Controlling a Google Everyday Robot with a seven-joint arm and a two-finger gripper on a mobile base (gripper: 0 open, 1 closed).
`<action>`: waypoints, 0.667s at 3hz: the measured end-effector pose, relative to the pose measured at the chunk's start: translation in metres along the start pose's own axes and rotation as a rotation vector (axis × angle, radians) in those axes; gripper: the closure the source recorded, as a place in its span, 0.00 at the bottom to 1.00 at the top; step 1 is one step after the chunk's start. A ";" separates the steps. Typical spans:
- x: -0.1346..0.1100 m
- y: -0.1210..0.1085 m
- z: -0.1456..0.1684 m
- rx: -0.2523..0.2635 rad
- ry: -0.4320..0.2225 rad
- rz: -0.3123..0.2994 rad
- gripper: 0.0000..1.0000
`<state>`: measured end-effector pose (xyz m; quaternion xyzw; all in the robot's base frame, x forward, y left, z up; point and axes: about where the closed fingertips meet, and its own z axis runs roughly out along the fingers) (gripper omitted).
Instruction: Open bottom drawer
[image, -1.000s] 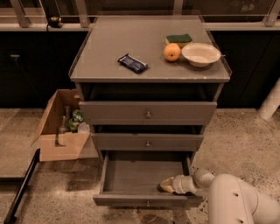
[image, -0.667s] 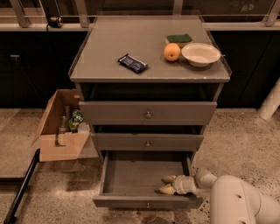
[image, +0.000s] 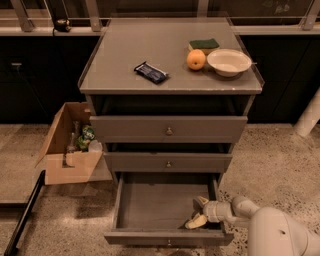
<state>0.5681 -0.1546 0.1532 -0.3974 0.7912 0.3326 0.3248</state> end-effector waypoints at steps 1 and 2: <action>-0.028 -0.002 -0.033 -0.034 -0.123 -0.005 0.00; -0.028 -0.002 -0.032 -0.033 -0.122 -0.005 0.00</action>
Offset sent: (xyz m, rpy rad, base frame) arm 0.0093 -0.0160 0.0304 0.0810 -0.0433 -0.0199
